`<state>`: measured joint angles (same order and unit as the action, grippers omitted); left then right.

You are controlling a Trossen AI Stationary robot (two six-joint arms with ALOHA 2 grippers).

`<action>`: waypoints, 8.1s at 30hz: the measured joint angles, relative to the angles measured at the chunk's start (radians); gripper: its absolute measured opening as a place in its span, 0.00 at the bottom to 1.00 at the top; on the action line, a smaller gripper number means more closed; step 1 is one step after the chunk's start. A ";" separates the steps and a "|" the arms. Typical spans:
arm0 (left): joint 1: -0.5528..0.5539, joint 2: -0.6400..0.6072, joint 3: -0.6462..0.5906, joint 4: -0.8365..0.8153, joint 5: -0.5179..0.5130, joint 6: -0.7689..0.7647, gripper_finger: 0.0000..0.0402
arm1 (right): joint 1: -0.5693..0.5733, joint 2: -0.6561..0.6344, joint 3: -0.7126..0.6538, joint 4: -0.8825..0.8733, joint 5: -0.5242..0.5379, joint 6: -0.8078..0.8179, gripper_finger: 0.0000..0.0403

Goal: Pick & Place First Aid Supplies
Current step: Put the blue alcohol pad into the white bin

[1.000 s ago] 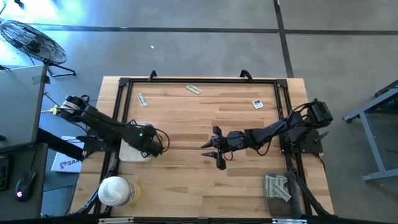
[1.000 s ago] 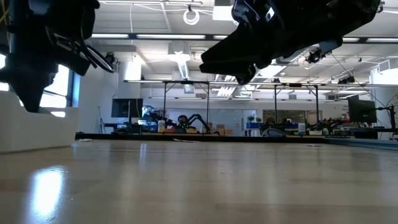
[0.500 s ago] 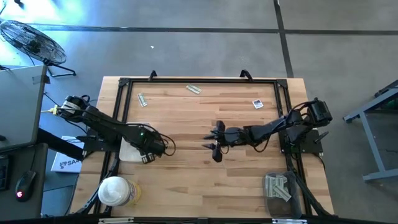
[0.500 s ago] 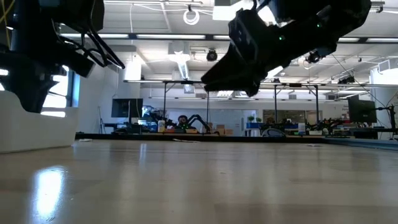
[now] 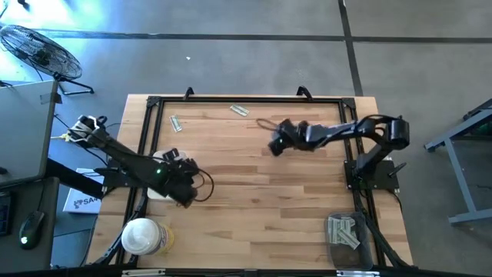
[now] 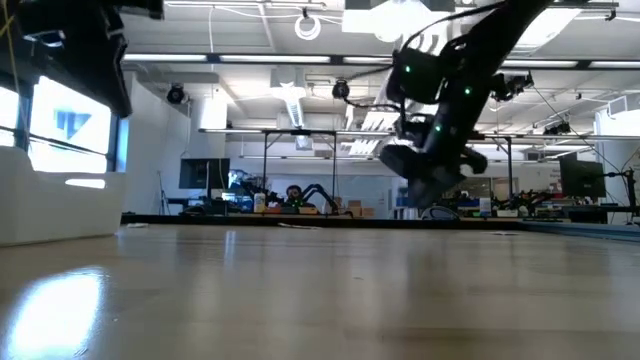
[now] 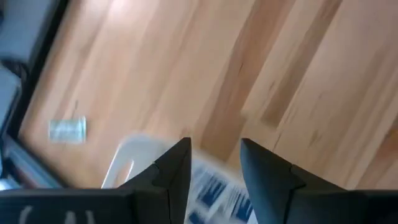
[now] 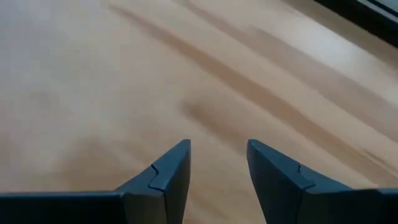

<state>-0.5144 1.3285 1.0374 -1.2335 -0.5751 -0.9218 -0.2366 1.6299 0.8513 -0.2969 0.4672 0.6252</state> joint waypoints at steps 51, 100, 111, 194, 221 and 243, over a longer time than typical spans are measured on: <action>-0.101 0.000 -0.008 0.136 -0.174 0.035 0.33 | -0.308 -0.042 -0.299 0.048 0.022 0.402 0.14; -0.101 0.001 -0.009 0.332 -0.284 0.221 0.33 | 0.295 -0.025 -0.274 0.409 -0.244 -0.090 0.00; -0.101 0.001 -0.009 0.325 -0.268 0.220 0.33 | 0.305 0.203 0.029 0.383 -0.310 -0.312 0.01; 0.115 0.339 -0.084 1.133 0.079 0.940 0.52 | 0.474 0.148 0.203 0.323 -0.369 -0.477 0.00; 0.183 0.337 -0.082 1.161 0.280 0.814 0.52 | 0.471 0.147 0.202 0.313 -0.324 -0.477 0.00; 0.226 0.375 -0.082 1.141 0.250 0.838 0.03 | 0.476 0.146 0.202 0.353 -0.299 -0.481 0.04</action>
<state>-0.2886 1.7039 0.9550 -0.0926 -0.3247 -0.0839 0.2393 1.7763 1.0534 0.0561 0.1679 0.1443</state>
